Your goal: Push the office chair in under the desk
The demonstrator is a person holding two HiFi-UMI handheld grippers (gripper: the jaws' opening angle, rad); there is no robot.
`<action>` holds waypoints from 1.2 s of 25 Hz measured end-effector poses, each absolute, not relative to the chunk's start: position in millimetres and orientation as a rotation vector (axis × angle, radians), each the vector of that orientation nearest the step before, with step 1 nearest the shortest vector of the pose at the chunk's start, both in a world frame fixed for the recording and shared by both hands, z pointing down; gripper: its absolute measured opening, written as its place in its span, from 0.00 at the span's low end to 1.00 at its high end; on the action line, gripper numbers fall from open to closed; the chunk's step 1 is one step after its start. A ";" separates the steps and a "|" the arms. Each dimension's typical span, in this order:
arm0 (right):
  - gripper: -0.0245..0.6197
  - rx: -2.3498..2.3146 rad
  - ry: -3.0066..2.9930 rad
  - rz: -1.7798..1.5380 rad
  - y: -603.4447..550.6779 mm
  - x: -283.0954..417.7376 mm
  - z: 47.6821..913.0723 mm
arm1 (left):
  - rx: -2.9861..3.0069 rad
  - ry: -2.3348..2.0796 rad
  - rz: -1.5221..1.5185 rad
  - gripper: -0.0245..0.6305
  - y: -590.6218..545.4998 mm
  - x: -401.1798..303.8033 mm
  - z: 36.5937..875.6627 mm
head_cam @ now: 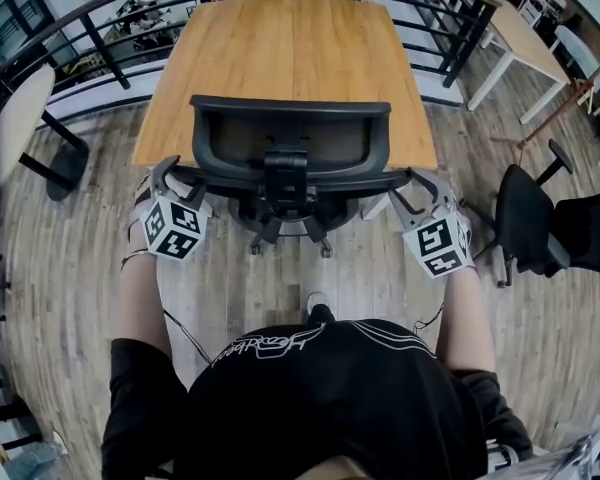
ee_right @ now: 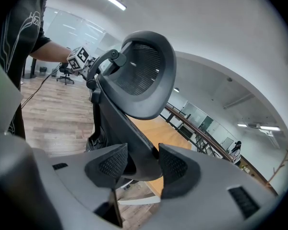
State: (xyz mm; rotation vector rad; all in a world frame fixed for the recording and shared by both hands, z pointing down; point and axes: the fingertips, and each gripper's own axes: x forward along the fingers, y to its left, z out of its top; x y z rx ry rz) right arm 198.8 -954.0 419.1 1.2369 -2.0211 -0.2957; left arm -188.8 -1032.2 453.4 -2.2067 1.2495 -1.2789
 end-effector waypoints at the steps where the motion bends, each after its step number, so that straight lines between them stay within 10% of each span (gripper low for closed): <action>1: 0.40 1.235 -2.023 -0.298 -954.3 198.3 418.1 | -2.205 1.253 -1.280 0.48 -1031.8 -189.4 452.3; 30: 0.40 1.211 -2.040 -0.351 -964.0 199.2 435.3 | -2.117 1.311 -1.315 0.48 -1046.7 -189.1 470.6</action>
